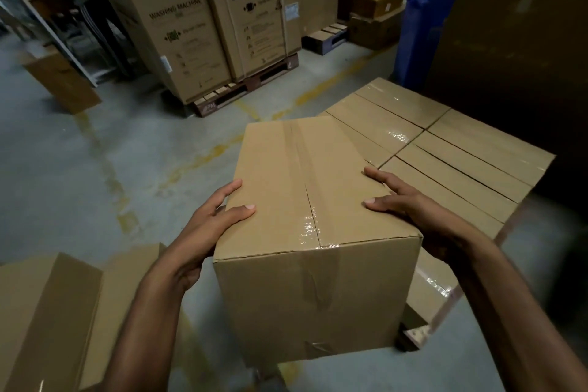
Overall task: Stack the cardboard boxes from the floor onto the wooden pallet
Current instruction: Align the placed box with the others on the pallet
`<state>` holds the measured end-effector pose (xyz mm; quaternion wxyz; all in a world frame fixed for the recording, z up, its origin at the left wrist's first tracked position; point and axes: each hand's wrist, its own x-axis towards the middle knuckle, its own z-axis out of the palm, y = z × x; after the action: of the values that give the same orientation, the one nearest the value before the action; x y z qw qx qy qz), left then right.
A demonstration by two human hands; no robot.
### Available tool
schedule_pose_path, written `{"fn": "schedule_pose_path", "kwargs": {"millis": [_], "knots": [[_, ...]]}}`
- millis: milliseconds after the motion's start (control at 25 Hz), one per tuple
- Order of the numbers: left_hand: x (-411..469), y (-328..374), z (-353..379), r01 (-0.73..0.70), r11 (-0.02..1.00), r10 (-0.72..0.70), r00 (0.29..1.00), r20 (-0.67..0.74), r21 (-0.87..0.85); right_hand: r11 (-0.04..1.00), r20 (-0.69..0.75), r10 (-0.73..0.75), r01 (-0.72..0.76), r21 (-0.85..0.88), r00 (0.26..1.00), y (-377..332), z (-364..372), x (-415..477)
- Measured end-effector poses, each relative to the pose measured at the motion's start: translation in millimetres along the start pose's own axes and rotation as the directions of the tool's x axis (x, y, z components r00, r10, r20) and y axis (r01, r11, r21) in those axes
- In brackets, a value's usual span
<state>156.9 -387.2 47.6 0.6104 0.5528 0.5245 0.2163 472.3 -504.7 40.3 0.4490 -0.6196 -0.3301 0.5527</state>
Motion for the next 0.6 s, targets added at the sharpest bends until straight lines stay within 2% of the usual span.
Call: {"fn": "schedule_pose_path", "kwargs": {"millis": [320, 600], "knots": [[107, 44, -147, -0.034, 0.997, 0.029, 0.997, 0.072, 0.064, 0.999, -0.067, 0.011, -0.007, 0.054, 0.998, -49, 120, 101], [242, 99, -189, -0.073, 0.989, 0.051, 0.984, 0.172, 0.128, 0.994, -0.211, -0.009, 0.032, 0.102, 0.977, -97, 138, 195]]}}
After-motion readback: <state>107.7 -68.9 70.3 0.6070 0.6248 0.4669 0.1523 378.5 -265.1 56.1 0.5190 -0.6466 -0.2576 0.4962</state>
